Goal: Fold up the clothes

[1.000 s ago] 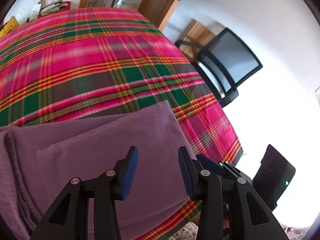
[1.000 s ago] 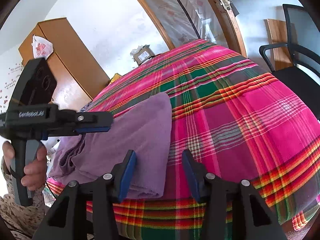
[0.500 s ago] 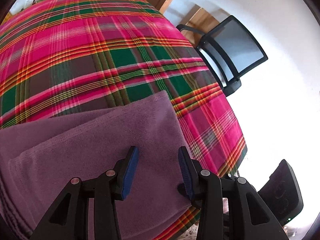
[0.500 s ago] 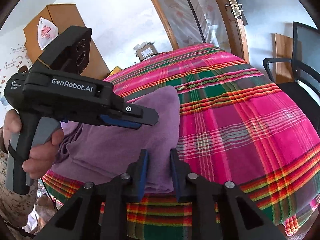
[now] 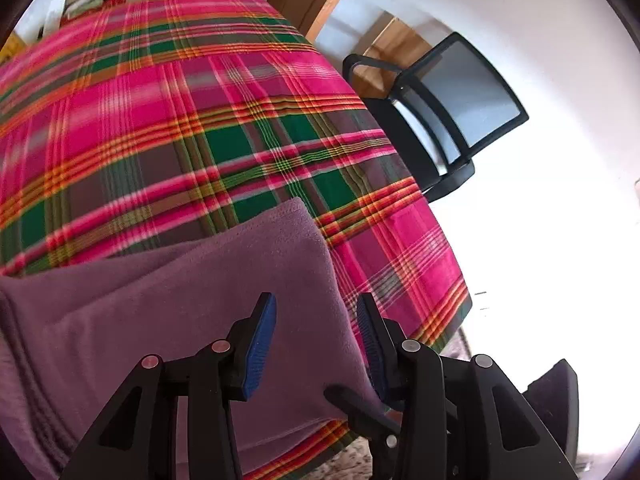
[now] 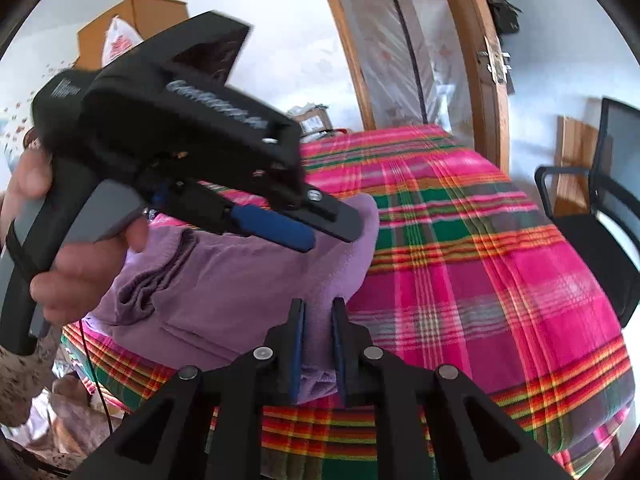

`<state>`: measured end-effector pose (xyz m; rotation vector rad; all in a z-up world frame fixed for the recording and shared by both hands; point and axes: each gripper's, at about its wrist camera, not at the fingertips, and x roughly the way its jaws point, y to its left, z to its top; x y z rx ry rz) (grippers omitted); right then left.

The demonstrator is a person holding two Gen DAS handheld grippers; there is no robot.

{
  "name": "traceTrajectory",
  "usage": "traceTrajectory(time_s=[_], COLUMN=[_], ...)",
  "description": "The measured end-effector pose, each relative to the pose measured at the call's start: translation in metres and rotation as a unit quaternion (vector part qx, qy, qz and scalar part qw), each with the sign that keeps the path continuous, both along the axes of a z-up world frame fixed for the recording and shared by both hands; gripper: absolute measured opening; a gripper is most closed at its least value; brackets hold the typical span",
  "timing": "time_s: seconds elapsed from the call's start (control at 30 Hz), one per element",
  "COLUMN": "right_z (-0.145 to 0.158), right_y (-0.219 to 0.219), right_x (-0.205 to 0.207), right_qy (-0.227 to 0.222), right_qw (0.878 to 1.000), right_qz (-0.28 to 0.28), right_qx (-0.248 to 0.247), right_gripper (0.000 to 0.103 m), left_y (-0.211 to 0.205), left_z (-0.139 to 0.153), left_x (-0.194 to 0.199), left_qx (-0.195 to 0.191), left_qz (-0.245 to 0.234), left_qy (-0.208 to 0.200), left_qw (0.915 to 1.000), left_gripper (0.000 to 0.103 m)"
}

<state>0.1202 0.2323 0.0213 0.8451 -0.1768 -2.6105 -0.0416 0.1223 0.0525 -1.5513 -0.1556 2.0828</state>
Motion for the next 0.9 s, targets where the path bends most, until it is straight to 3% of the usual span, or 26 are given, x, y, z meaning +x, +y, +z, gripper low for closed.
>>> traceTrajectory(time_s=[0.33, 0.53, 0.9], right_z=[0.020, 0.028, 0.043], right_y=[-0.029, -0.046, -0.084], right_x=[0.008, 0.014, 0.015], right_qy=[0.039, 0.051, 0.070], right_qw=[0.998, 0.997, 0.992], right_qz=[0.039, 0.057, 0.091], right_qx=[0.018, 0.026, 0.046], right_gripper=[0.013, 0.013, 0.012], left_y=[-0.001, -0.018, -0.068], left_z=[0.009, 0.011, 0.024], left_x=[-0.010, -0.012, -0.009], left_qx=[-0.071, -0.056, -0.016], left_qz=[0.017, 0.030, 0.047], left_qy=[-0.005, -0.016, -0.010], left_qw=[0.9973, 0.9979, 0.9987], left_gripper=[0.043, 0.042, 0.027])
